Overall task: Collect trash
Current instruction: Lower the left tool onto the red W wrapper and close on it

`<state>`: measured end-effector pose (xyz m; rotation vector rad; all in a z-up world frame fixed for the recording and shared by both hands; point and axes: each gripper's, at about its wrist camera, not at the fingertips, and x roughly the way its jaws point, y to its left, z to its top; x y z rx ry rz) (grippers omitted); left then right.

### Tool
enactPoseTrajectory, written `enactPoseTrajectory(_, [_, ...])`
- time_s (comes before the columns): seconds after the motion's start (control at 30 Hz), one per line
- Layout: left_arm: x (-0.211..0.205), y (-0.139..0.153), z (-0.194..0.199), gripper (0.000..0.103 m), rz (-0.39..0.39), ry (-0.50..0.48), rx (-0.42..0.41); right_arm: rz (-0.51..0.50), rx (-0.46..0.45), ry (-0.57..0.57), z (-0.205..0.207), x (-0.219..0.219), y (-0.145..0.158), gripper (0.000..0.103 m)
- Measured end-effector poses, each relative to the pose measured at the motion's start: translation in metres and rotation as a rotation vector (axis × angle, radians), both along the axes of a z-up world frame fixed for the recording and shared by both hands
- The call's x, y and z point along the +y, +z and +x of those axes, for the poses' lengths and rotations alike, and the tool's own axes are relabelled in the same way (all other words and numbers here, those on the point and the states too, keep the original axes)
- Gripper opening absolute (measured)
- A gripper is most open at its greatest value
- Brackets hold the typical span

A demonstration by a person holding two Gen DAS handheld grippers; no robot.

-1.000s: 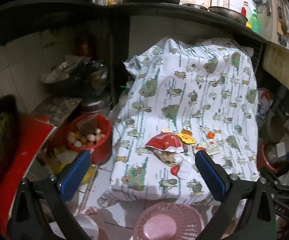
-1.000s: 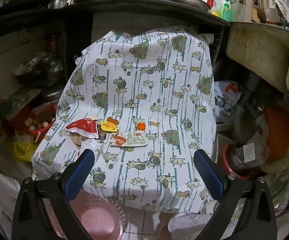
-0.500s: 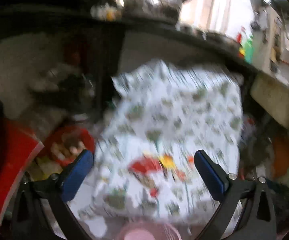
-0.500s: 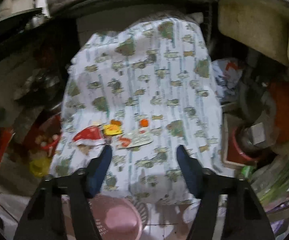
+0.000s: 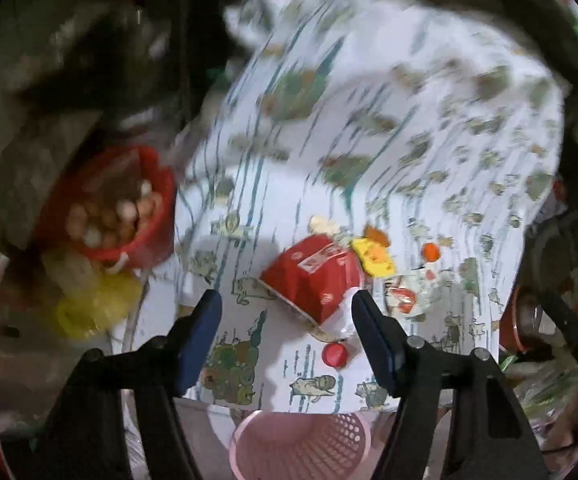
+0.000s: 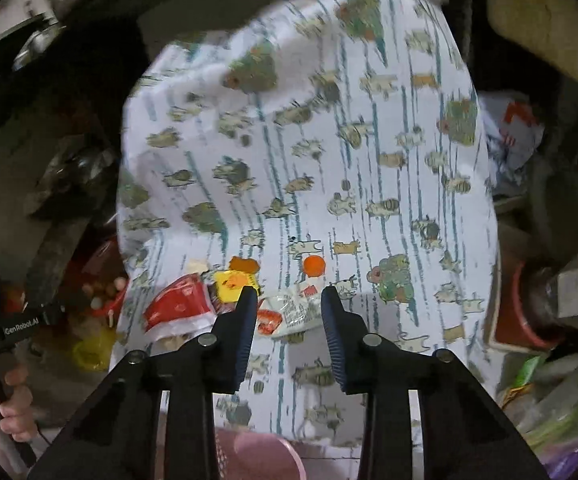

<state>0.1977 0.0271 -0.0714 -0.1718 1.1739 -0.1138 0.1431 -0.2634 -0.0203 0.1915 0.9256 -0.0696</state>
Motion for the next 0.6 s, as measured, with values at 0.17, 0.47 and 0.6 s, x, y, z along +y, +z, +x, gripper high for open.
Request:
enactPoseTrajectory(0.17, [-0.016,-0.027,0.019,0.086,-0.051,-0.052,0.094,0.079,0.163,-0.042,0.025,-0.017,-0.043,0.036])
enactPoseTrajectory(0.47, [-0.046,-0.078,0.04,0.092,0.066,-0.045,0.25,-0.015,0.12,-0.107,0.042,-0.022,-0.04,0.066])
enactPoseTrajectory(0.6, [-0.047,-0.094,0.048,0.084,-0.032,-0.009,0.306,-0.017,0.113,-0.098,0.042,-0.02,-0.041,0.085])
